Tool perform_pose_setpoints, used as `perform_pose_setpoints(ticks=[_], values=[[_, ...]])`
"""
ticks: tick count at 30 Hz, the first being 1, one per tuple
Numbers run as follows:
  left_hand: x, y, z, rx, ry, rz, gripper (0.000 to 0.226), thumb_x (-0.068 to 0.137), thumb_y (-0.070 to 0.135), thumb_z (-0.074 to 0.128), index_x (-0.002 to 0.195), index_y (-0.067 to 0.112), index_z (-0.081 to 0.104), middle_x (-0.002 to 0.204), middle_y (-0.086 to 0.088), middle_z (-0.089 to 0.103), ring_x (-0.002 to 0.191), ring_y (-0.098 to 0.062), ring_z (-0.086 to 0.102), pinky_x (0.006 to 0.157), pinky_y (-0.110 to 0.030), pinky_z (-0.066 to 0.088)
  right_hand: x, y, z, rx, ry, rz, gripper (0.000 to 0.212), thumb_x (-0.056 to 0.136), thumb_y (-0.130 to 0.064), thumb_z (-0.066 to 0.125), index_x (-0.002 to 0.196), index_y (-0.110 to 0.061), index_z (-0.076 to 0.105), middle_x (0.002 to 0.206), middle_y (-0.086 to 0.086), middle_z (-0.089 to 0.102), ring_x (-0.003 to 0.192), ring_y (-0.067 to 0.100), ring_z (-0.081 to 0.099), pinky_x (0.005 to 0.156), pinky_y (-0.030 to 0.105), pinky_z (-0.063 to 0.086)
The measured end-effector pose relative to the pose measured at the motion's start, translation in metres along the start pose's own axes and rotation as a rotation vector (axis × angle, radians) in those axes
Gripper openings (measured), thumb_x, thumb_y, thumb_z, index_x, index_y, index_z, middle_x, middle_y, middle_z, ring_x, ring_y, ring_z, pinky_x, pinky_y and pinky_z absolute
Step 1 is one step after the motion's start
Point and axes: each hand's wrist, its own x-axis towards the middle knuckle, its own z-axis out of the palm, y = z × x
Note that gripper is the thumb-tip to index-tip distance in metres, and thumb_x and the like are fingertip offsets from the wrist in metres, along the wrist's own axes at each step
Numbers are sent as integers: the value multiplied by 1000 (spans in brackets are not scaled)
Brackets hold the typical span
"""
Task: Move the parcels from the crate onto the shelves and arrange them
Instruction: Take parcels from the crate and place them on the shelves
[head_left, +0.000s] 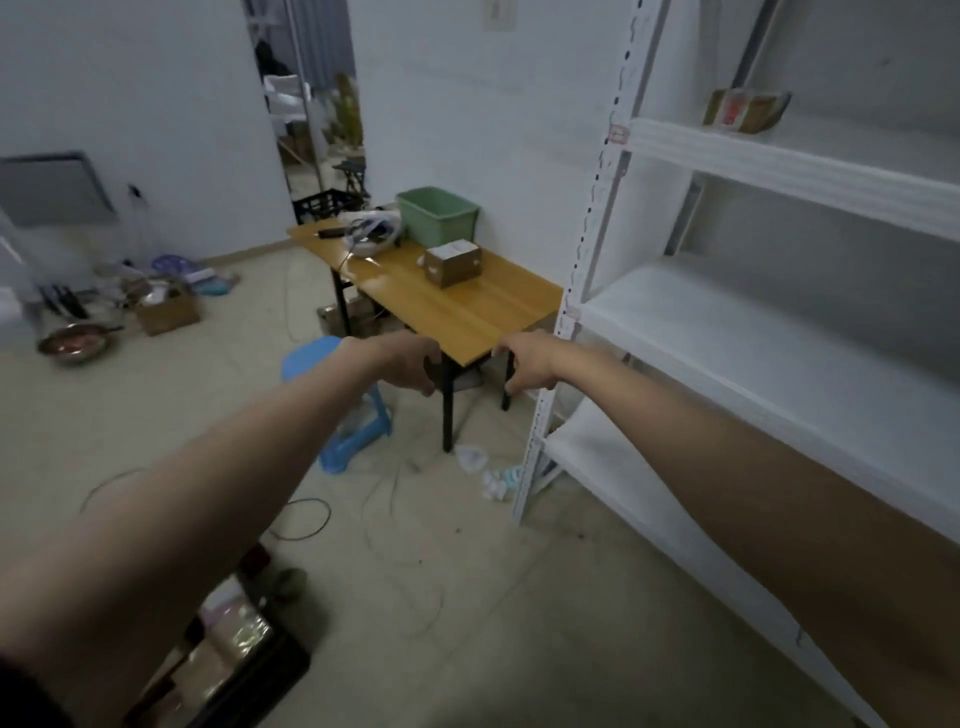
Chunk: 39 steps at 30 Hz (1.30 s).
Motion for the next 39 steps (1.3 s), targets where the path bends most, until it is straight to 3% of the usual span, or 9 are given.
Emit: perform_pose_setpoints(ticks=[4, 9, 12, 15, 19, 24, 28, 32, 39], values=[[-43, -68, 54, -32, -27, -109, 58, 85, 38, 70, 137, 22, 48, 131, -5, 55, 116, -26, 54, 98, -40, 47, 24, -59, 46, -23, -140, -67, 65, 89, -21, 71, 146, -25, 40, 113, 2, 51, 100, 25, 59, 75, 37, 58], [-113, -166, 123, -109, -101, -283, 59, 84, 39, 70, 137, 24, 48, 133, -5, 55, 120, -27, 53, 100, -39, 45, 48, -157, 111, -52, -243, -169, 64, 90, -22, 70, 146, -24, 40, 129, 8, 53, 102, 26, 61, 81, 39, 59], [-163, -218, 155, -161, -142, -383, 50, 83, 39, 70, 129, 25, 54, 123, -3, 59, 111, -27, 57, 92, -38, 48, 55, -214, 148, -82, -260, -239, 61, 88, -24, 71, 142, -26, 43, 133, 7, 51, 99, 25, 59, 75, 36, 59], [-214, -269, 183, -194, -179, -439, 39, 82, 43, 69, 116, 25, 60, 115, -1, 64, 101, -23, 59, 90, -40, 51, 56, -279, 183, -114, -287, -330, 58, 87, -24, 71, 140, -24, 46, 132, 6, 50, 105, 24, 58, 81, 38, 60], [-271, -329, 223, -304, -205, -546, 49, 87, 36, 67, 132, 21, 53, 124, 2, 53, 116, -24, 53, 98, -37, 45, 54, -356, 225, -147, -352, -400, 53, 89, -24, 69, 137, -21, 48, 122, 6, 54, 105, 25, 59, 82, 40, 61], [-322, -385, 270, -406, -225, -661, 45, 86, 35, 67, 128, 24, 54, 124, -1, 60, 111, -24, 56, 96, -38, 46, 54, -430, 277, -146, -391, -481, 52, 87, -27, 70, 134, -21, 50, 116, 2, 55, 96, 23, 59, 76, 37, 58], [-334, -435, 328, -468, -281, -714, 41, 72, 51, 63, 107, 30, 60, 121, 2, 63, 102, -20, 57, 93, -41, 50, 63, -470, 319, -172, -487, -512, 56, 87, -32, 71, 137, -19, 48, 126, 5, 56, 99, 23, 59, 84, 39, 58], [-332, -454, 357, -623, -239, -781, 54, 81, 44, 67, 129, 23, 57, 129, 0, 60, 113, -22, 57, 97, -38, 49, 88, -497, 349, -180, -565, -545, 46, 92, -30, 67, 132, -18, 50, 119, 2, 52, 103, 23, 56, 90, 39, 55], [-287, -495, 421, -863, -193, -893, 52, 88, 42, 64, 131, 14, 53, 130, -7, 56, 117, -25, 53, 95, -34, 45, 173, -534, 421, -90, -616, -487, 52, 91, -29, 69, 136, -14, 48, 123, 3, 50, 119, 25, 53, 104, 44, 46]])
